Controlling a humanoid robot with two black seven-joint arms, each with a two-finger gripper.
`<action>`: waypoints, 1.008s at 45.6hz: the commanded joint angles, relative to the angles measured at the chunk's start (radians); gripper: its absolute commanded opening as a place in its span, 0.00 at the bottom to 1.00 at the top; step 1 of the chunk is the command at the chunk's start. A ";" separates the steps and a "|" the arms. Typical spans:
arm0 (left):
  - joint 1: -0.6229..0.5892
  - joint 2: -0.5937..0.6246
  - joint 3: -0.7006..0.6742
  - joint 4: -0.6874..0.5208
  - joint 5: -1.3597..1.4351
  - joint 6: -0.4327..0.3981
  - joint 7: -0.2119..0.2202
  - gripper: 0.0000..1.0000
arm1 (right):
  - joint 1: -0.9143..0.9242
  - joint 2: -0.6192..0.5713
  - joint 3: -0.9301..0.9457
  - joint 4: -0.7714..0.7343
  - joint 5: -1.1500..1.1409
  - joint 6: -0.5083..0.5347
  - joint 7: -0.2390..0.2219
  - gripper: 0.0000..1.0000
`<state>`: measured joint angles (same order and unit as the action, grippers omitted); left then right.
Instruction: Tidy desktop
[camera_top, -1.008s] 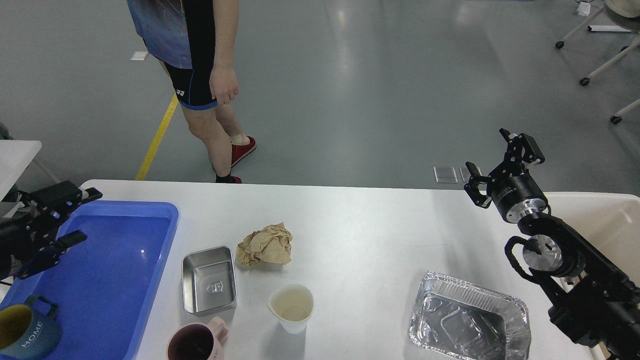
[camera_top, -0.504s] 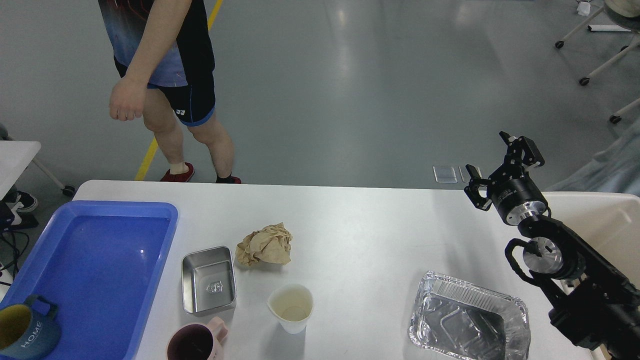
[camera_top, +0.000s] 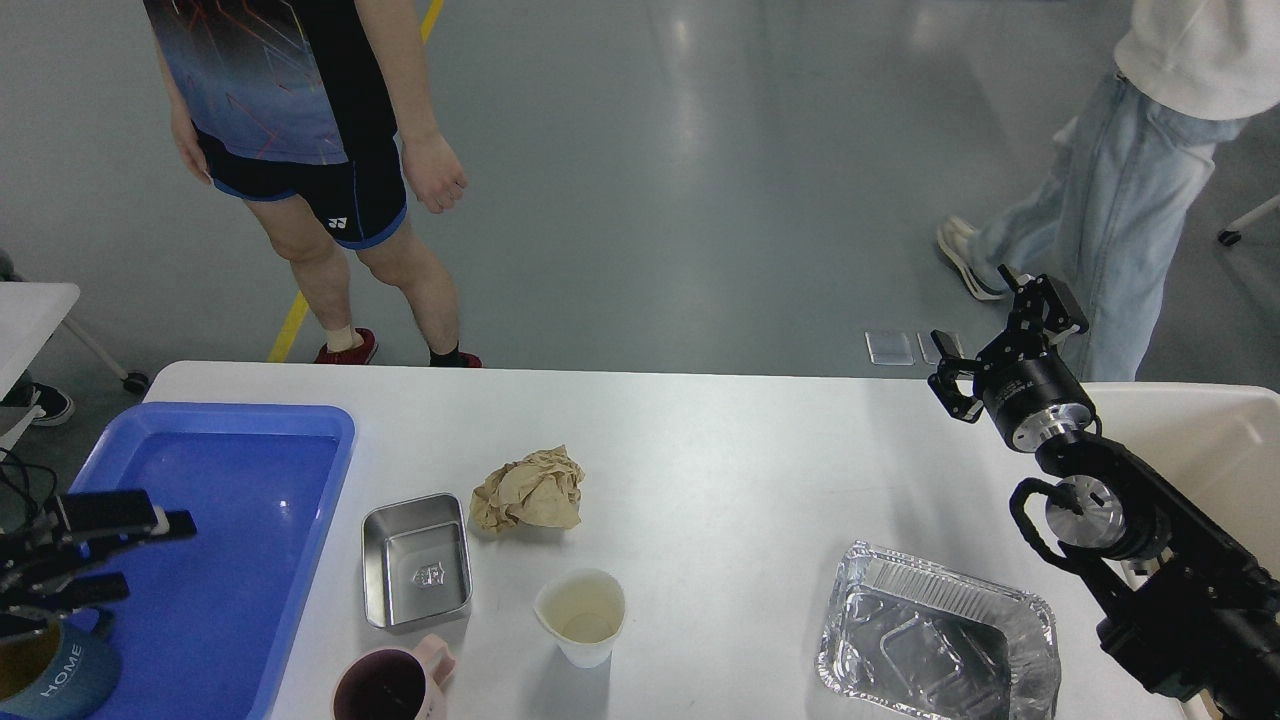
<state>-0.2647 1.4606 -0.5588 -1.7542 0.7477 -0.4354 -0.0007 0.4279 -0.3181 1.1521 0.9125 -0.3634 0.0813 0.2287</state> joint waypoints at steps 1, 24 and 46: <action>0.002 -0.068 0.048 0.002 0.096 0.001 0.001 0.90 | 0.000 0.001 0.000 -0.001 0.000 0.000 0.000 1.00; 0.002 -0.276 0.105 0.015 0.245 0.035 0.045 0.85 | -0.012 -0.001 0.000 -0.003 0.000 0.000 0.000 1.00; 0.007 -0.387 0.166 0.064 0.268 0.098 0.062 0.78 | -0.018 -0.001 0.001 -0.003 0.000 0.000 0.000 1.00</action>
<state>-0.2626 1.1040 -0.3992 -1.7024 1.0144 -0.3487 0.0558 0.4114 -0.3192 1.1533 0.9097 -0.3636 0.0813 0.2286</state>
